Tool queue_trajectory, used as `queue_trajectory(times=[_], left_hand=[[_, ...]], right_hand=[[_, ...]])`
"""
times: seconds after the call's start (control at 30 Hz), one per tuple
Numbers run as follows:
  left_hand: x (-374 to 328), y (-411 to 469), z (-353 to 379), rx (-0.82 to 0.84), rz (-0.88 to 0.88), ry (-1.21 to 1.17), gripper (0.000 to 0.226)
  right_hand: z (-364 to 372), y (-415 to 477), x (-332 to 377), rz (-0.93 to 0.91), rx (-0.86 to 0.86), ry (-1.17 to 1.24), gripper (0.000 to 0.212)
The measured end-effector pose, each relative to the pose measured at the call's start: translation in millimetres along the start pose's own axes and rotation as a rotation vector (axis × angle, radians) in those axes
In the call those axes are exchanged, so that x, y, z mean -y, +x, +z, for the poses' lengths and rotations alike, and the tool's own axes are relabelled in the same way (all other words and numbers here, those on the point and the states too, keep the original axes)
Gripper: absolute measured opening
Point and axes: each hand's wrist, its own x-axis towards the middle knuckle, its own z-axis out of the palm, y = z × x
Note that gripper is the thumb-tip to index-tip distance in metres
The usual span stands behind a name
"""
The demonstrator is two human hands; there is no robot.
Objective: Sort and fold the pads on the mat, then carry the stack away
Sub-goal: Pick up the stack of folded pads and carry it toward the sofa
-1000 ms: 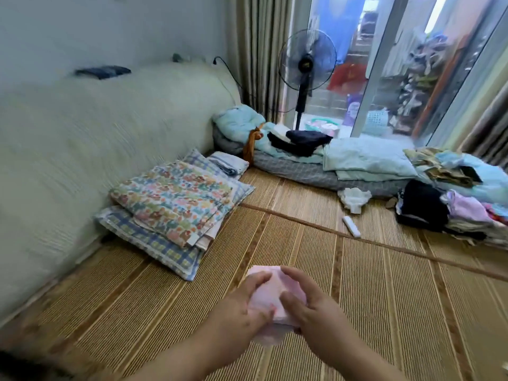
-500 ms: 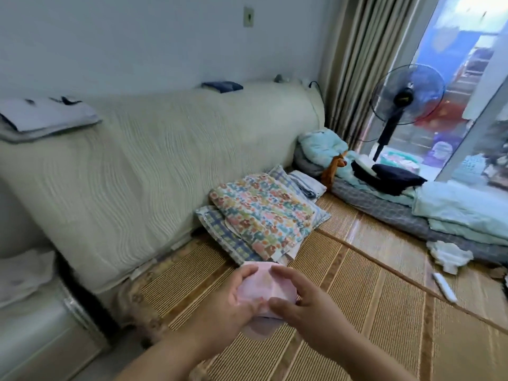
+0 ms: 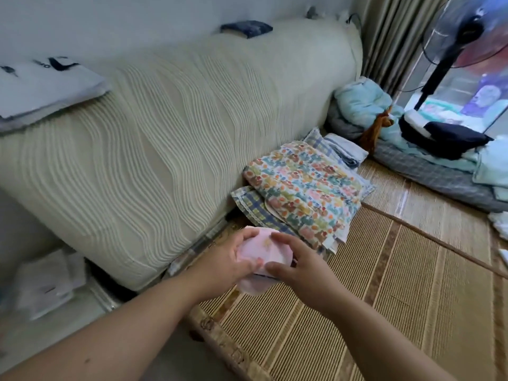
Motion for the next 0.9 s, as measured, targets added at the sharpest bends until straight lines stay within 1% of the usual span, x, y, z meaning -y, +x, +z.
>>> queue_trajectory(times=[0.1,0.17,0.27,0.4,0.53,0.67,0.73,0.77,0.83,0.9], left_hand=[[23.7,37.8,-3.4,0.003,-0.02,0.023,0.057],[49.2,66.5,-1.7,0.009,-0.035,0.043,0.059],[94.5,103.9,6.7,0.034,-0.084,-0.005,0.06],[165.3,155.2,28.6,0.053,-0.162,0.068,0.063],[242.3,198.9,55.7,0.116,-0.236,0.05,0.062],[324.7,231.6,87.3,0.212,-0.31,-0.048,0.064],[353.9,243.2,97.9,0.208,-0.31,0.018,0.061],[364.9,247.5,103.0,0.181,-0.281,0.069,0.06],[374.6,253.3,109.1,0.127,-0.236,0.19,0.059],[375.9,254.8,112.3,0.123,-0.211,0.296,0.058]], right_hand=[[6.8,39.8,-15.3,0.04,-0.004,0.067,0.058],[14.4,72.1,-33.2,0.067,-0.007,0.063,0.058],[32.0,117.2,-66.4,0.134,0.0,0.074,0.06],[67.8,180.0,-124.5,0.214,0.007,0.085,0.063],[109.7,230.6,-195.9,0.316,-0.005,0.092,0.061],[147.9,270.5,-271.6,0.394,0.002,0.13,0.06],[163.1,281.7,-295.7,0.423,0.004,0.136,0.06],[169.8,285.5,-306.4,0.409,-0.011,0.125,0.06],[178.8,291.0,-320.0,0.366,-0.044,0.045,0.059],[182.6,292.9,-325.4,0.327,-0.04,-0.038,0.056]])
